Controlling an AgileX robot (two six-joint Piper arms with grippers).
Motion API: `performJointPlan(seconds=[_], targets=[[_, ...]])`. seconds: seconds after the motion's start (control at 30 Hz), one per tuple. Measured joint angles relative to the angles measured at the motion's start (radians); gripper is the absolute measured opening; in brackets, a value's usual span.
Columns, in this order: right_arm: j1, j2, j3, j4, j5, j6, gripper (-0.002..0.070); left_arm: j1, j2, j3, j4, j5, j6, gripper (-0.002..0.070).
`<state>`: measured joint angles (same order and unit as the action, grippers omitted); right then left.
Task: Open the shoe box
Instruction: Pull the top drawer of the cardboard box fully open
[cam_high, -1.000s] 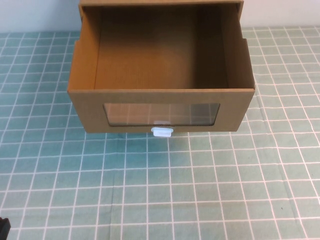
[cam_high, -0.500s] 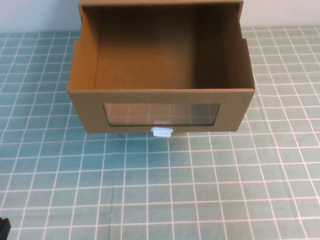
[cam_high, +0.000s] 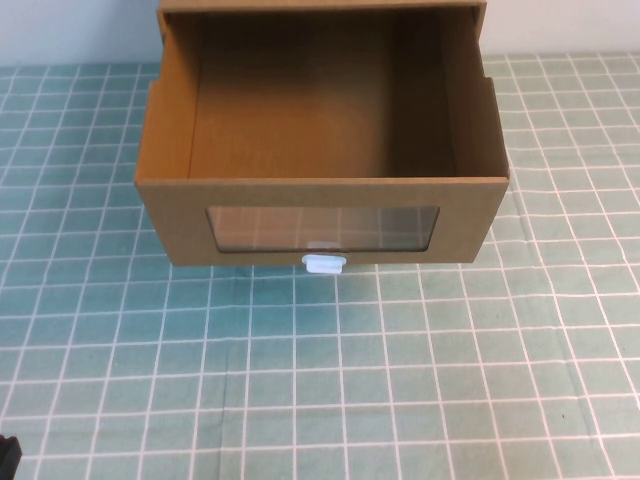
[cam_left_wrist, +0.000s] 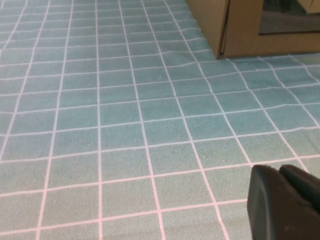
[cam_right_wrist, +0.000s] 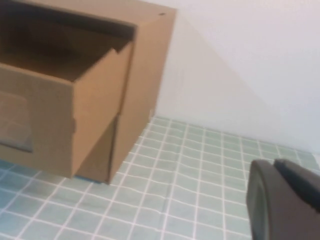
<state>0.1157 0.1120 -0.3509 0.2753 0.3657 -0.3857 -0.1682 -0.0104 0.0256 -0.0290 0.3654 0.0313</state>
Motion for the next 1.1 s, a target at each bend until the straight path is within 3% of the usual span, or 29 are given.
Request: performJointPlan(seconds=[0.37,0.63,1.1], targets=[[-0.043,-0.065,0.124,0.007,-0.019,0.031,-0.0013,0.0,0.0,0.0,0.0,0.0,0.0,-0.0005],[-0.045,-0.121,0.312,-0.231,-0.046,0.42,-0.0013,0.0,-0.001,0.0,0.0,0.0,0.0,-0.0005],[-0.045,-0.121,0.375,-0.254,-0.001,0.463,-0.0013,0.0,-0.001,0.0,-0.002,0.002,0.0,-0.0005]])
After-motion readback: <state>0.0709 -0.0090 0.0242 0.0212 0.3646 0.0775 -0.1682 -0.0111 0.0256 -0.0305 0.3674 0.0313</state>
